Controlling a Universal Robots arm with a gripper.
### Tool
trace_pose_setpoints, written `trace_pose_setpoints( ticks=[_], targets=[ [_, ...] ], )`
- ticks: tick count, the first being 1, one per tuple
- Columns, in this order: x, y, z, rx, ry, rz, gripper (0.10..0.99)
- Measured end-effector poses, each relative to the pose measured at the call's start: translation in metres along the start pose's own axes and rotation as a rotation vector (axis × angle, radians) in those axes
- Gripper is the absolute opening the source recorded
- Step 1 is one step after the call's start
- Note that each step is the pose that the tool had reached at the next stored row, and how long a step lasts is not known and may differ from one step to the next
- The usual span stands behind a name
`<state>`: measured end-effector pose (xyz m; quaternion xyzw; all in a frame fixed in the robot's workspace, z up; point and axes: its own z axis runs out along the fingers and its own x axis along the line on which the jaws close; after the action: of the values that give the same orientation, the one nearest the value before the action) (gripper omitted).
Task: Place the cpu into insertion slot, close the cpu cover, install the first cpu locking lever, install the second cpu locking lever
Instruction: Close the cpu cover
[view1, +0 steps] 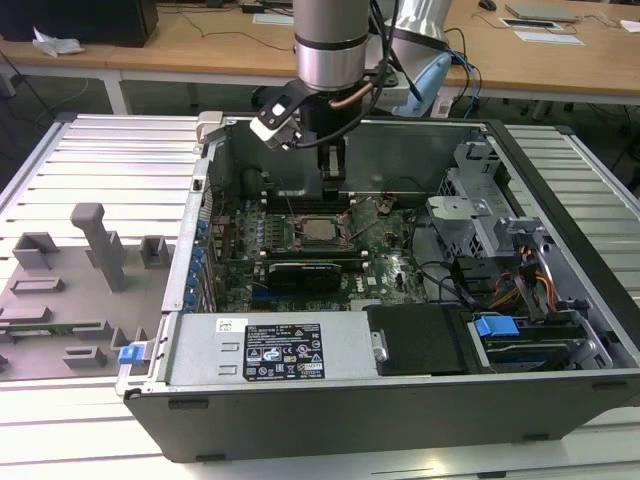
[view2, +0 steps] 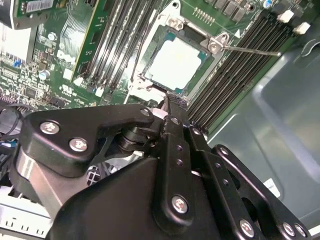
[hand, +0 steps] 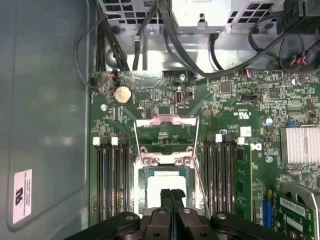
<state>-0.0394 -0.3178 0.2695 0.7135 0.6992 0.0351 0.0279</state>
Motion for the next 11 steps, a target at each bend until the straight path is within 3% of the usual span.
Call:
trace_pose_setpoints(
  ticks=[11],
  targets=[
    [0.0003,0.0159,0.0014,0.000,0.0000,0.000,0.106]
  ],
)
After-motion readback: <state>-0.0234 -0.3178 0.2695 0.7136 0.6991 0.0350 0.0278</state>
